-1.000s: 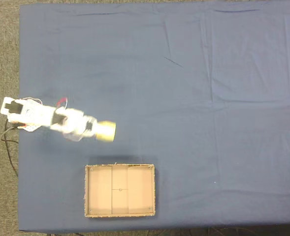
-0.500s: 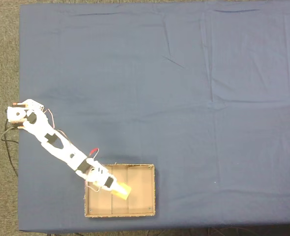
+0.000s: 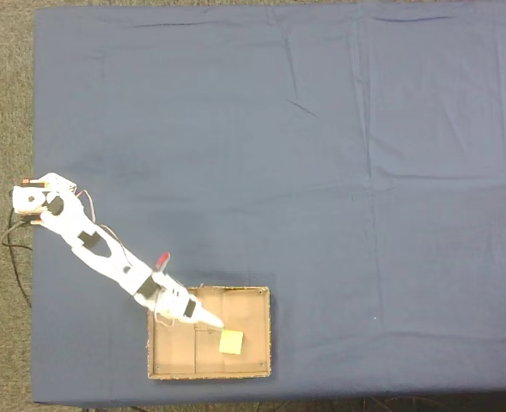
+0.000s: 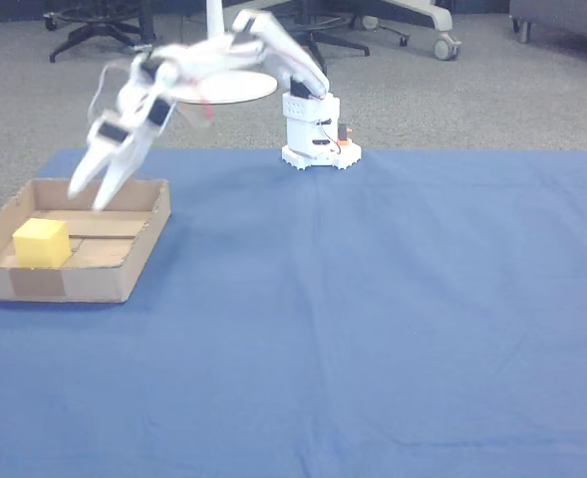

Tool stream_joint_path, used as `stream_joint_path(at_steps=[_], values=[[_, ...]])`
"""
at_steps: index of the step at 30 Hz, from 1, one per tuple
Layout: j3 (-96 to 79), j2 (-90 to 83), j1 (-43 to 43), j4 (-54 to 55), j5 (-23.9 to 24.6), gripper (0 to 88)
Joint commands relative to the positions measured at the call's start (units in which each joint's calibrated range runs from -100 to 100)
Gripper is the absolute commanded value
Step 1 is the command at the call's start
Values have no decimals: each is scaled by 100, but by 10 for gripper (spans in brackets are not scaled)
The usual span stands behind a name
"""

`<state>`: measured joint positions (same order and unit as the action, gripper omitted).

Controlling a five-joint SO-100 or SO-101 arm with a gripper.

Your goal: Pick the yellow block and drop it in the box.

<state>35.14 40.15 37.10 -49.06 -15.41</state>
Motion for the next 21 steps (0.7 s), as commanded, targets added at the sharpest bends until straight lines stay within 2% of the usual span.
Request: stream_joint_path(at_steps=[1,4,8,12,15,18,21], values=[[-2111,-3302,-387,-1,190,313],[-3804,-6291,-1040,7,664,197],[-6247,-9532,-2746,57,918,2],[-9523,-11770,-3737,520,1348,2],[-11948,-13500,-3808,859,1543,2],[-13107,-13771,-3839,1132,1304,2],[-13487,-13779,-3839,1322,1206,2]])
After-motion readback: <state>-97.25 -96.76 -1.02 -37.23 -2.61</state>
